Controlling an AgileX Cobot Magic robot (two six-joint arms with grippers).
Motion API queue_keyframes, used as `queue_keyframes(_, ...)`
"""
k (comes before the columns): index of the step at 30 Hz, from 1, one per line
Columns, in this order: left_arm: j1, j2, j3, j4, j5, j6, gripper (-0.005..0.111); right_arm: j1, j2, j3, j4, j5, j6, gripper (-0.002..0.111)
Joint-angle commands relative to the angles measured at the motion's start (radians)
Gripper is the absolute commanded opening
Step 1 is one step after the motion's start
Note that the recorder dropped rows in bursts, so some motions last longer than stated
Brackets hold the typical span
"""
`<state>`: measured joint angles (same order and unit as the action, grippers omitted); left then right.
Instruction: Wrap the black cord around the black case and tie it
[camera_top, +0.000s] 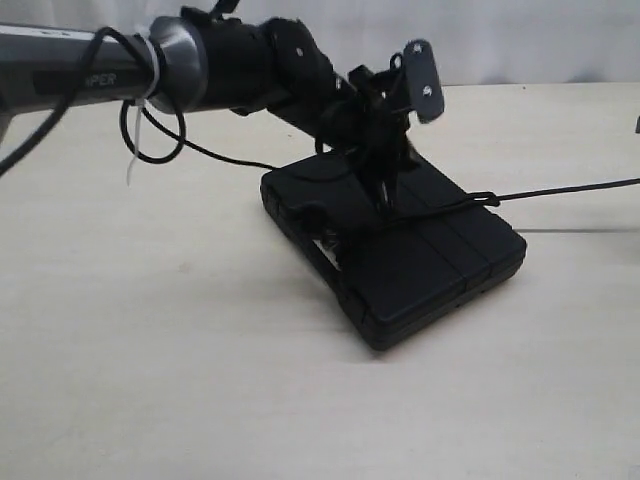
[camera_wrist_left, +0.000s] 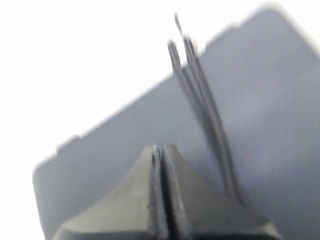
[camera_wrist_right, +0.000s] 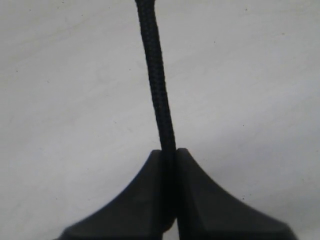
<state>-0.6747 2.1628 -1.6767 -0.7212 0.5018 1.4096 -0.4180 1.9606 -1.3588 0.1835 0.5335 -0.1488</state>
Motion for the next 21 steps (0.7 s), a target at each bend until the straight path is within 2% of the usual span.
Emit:
queue_keyframes(1,-0.05,-0.012,0.0,-0.292,0.132,0.31,0.0,-0.01,-0.004,-0.001,0.059,-0.021,-0.023,0.004)
queue_keyframes(3,-0.071,-0.001,0.0,-0.275,0.18,0.325,0.0,-0.01,-0.004,-0.001,0.093,-0.028,-0.051,0.004)
queue_keyframes(5,-0.083,0.008,0.0,-0.24,0.214,0.307,0.0,-0.01,-0.004,-0.001,0.1,-0.028,-0.081,0.009)
queue_keyframes(10,-0.082,0.01,0.0,-0.091,0.248,0.202,0.0,-0.004,-0.004,-0.05,0.173,0.013,-0.081,0.045)
queue_keyframes(13,-0.068,0.01,0.0,0.015,0.248,0.105,0.0,0.017,-0.019,-0.113,0.175,0.091,-0.081,0.06)
queue_keyframes(18,-0.022,0.01,0.0,0.15,0.233,-0.036,0.0,0.088,-0.067,-0.158,0.175,0.169,-0.097,0.059)
queue_keyframes(21,0.024,0.01,0.0,0.21,0.172,-0.166,0.0,0.153,-0.083,-0.158,0.171,0.227,-0.142,0.05)
